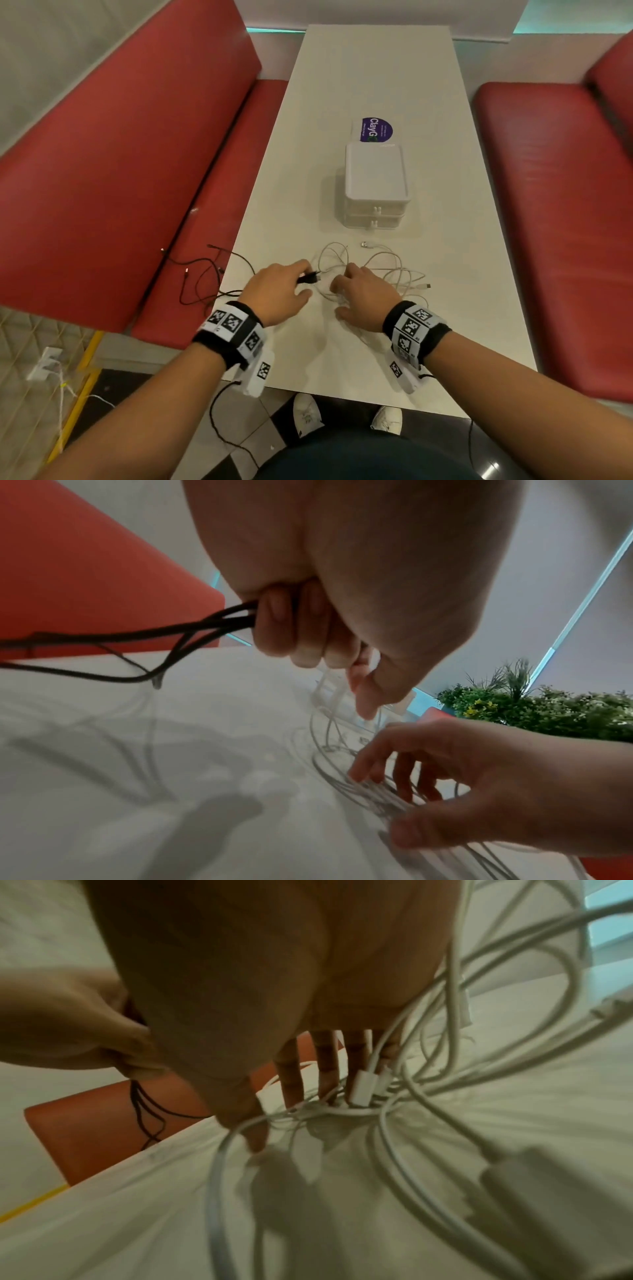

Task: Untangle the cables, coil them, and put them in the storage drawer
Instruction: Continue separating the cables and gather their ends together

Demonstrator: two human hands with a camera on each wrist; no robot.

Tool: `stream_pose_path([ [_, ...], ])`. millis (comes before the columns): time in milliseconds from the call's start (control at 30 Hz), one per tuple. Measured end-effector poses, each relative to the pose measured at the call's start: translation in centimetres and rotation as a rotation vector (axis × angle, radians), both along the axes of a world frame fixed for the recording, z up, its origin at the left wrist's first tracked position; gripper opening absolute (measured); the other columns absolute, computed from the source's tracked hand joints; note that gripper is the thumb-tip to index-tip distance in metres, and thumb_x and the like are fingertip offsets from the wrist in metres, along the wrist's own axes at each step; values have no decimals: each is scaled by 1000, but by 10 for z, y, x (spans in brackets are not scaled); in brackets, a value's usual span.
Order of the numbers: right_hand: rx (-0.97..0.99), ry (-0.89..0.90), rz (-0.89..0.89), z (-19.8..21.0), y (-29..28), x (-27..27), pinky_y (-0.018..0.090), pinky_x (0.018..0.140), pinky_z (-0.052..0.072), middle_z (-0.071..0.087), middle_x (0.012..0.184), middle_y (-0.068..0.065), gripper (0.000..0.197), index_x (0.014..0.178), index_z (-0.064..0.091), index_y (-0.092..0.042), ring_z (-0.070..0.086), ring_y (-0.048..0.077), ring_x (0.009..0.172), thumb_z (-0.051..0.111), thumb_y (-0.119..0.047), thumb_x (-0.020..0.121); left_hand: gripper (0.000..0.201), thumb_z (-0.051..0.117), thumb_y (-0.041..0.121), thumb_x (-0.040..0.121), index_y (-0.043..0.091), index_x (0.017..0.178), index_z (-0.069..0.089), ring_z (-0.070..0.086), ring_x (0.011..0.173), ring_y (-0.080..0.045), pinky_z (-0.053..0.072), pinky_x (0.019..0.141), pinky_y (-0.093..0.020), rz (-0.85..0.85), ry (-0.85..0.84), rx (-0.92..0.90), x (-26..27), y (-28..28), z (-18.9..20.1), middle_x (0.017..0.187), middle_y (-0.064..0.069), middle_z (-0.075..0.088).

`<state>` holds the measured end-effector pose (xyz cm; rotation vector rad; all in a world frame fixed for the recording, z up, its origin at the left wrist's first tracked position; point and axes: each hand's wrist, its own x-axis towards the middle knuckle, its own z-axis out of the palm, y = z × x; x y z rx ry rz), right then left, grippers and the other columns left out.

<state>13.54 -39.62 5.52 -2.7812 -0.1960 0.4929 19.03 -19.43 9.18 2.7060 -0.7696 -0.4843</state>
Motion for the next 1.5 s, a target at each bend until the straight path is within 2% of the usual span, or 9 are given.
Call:
stream_pose_path([
  [167,185,7,-61,4,-8,-1,26,71,37,50,92,-2,21,106,68,-12,54,22,83,67,-17,86,32,67,43,83,38,115,64,65,89,-18,54,81,-35,-15,116,-19,-6,-29,-24,91,13,68],
  [400,303,-43,-180,12,-30,-5,25,80,48,65,97,2,27,105,76,-13,59,17,88,61,-3,85,19,62,45,89,28,90,71,65,81,-26,43,63,-30,6,34,162,-1,-31,-39,82,-2,67],
  [667,57,-230,-71,-5,-37,-11,34,76,42,53,98,-2,18,90,78,-23,46,21,94,73,-9,80,16,65,36,90,30,103,71,65,89,-25,43,68,-29,-17,65,121,-1,-24,-41,94,-2,70],
  [800,180,-337,-5,-1,-30,-9,29,75,36,54,91,-4,19,88,76,-21,44,18,90,76,-7,75,15,66,33,91,28,104,70,65,89,-28,41,67,-30,-27,77,82,-3,-24,-42,94,-4,71],
  [967,337,-31,64,10,-16,-13,27,67,43,56,82,-9,34,90,59,-23,48,9,74,84,-40,74,7,73,32,85,29,91,73,64,83,-18,45,71,-30,43,173,-81,-1,-23,-36,86,3,72],
  [1133,425,-107,-38,-2,-11,-15,32,66,47,56,74,-8,22,83,59,-20,51,15,66,80,-25,81,10,73,34,84,26,90,72,63,84,-17,48,75,-32,40,199,-94,4,-22,-32,87,5,72],
  [1267,426,-73,-43,12,-15,-10,21,65,44,65,76,-4,11,93,74,-17,53,8,64,74,-19,82,17,71,34,86,29,102,71,64,89,-15,51,83,-34,29,174,-89,5,-19,-31,99,7,73],
  [1367,408,53,-28,38,-18,-6,13,60,41,67,75,-5,12,92,79,-22,54,3,62,74,-21,81,15,67,38,85,35,100,68,61,77,-8,53,80,-32,27,206,-119,6,-14,-28,94,10,72],
  [1500,789,67,-168,72,-32,2,29,63,47,71,75,2,10,78,76,-18,55,16,64,70,-11,75,19,65,41,91,29,77,65,61,69,-14,45,64,-30,102,261,-170,10,-5,-20,72,3,67],
])
